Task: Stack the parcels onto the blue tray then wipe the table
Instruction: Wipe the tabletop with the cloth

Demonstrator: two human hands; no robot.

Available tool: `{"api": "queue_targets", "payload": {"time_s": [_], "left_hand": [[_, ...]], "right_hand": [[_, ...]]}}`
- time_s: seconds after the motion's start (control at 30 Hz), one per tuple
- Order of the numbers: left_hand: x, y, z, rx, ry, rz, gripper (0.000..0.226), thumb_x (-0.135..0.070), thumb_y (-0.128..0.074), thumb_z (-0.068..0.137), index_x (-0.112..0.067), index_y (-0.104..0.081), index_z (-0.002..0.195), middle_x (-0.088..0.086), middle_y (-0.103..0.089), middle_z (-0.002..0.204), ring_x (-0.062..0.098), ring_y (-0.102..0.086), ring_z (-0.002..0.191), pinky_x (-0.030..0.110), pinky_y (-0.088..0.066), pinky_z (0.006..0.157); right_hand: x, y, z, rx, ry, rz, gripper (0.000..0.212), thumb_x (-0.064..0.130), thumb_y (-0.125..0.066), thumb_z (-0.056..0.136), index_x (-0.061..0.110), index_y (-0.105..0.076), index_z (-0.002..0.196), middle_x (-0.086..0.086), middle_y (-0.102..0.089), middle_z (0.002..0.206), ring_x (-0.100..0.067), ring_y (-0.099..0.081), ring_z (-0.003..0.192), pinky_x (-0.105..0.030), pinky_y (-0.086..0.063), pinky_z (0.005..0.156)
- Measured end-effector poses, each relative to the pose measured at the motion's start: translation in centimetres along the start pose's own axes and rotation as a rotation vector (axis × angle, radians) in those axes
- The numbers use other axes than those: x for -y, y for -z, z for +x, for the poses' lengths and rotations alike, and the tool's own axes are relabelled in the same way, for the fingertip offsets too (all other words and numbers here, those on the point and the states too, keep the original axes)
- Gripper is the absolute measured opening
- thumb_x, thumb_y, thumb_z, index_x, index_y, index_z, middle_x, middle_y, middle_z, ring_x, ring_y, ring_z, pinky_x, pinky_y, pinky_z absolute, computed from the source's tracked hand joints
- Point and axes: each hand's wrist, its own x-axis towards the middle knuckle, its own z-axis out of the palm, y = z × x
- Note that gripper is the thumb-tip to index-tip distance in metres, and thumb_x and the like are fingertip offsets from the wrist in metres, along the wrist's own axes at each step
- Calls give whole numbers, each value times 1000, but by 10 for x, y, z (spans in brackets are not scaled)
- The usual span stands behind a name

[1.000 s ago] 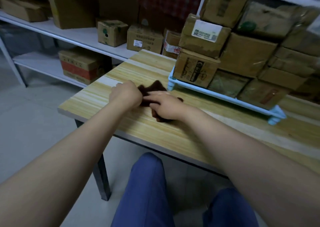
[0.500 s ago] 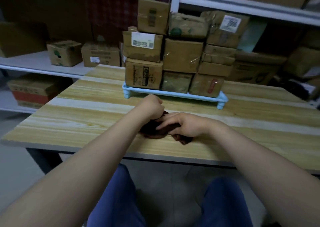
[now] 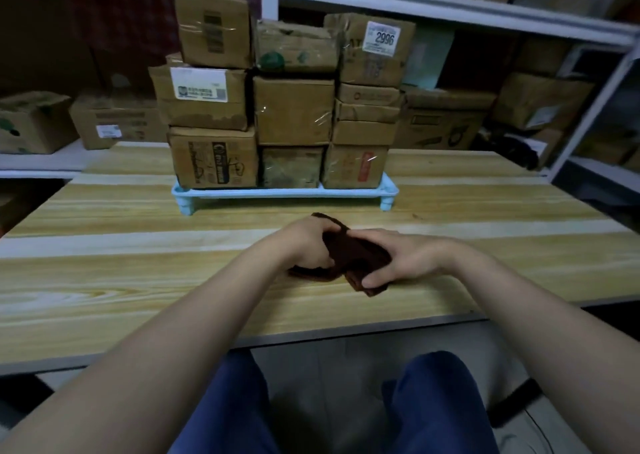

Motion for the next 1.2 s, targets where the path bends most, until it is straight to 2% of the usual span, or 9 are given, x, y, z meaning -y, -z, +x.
{"api": "queue_targets", "payload": {"time_s": [0.13,0.33,0.43,0.53,0.63,0.77,0.87,1.03,1.2], "left_hand": [[7,-5,23,-10,-11,55,67,-29,-69,87,-31,-39,147,0,-47,145,23,-49,128,31,-42,103],[12,-15,55,-99,-89,134,65,-46,-64,87,-42,-36,146,-3,-42,150,24,-42,134,42,-37,109],[12,-6,56,-77,-83,266,69,-57,-67,81,-46,-37,142,-3,-47,142,25,-45,129,44,-38,106],[6,0,48,-21,-85,324,72,-56,-73,75,-43,-41,139,-2,-50,133,24,-47,124,41,-41,103],[0,3,49,-60,-69,222,50,-39,-75,80,-34,-52,124,-3,-61,123,22,-56,109,35,-49,90],[-4,28,51,-323,-74,48,37,-19,-65,86,-22,-45,116,5,-63,115,28,-58,100,34,-46,81],[0,55,52,-518,-135,3,37,-14,-65,86,-24,-38,112,2,-56,114,27,-59,97,41,-50,82],[26,74,58,-749,-250,268,28,-15,-60,90,-25,-40,107,-2,-47,111,26,-57,76,34,-42,55],[49,67,70,-791,-196,511,21,-17,-60,92,-27,-54,109,-1,-58,112,29,-60,68,31,-35,57]], "right_hand": [[1,-11,16,-333,-47,-198,65,38,-67,92,37,-39,150,13,-28,159,-17,-17,146,-40,-17,122],[-13,-2,25,-527,-150,-310,57,22,-60,96,32,-42,149,1,-46,146,-25,-38,136,-37,-32,114],[-20,6,15,-504,-83,-182,57,14,-65,92,31,-48,144,1,-57,139,-20,-55,127,-32,-44,103],[-27,24,6,-336,-64,90,53,10,-70,90,35,-48,132,5,-68,112,-4,-70,90,-15,-51,78],[-30,40,9,-287,-70,95,50,14,-68,92,37,-42,127,5,-69,101,-14,-66,89,-29,-48,87],[-17,51,17,-462,18,202,39,19,-61,96,41,-35,114,-5,-69,96,-30,-67,92,-44,-50,89],[-1,65,30,-582,34,228,35,25,-61,97,37,-32,113,-5,-69,95,-24,-66,85,-39,-51,78],[30,71,65,-729,64,127,27,20,-61,96,30,-38,108,7,-62,94,-18,-61,86,-36,-48,70],[32,59,95,-840,40,-100,21,23,-69,90,29,-58,108,-2,-69,100,-26,-63,95,-36,-49,76]]}}
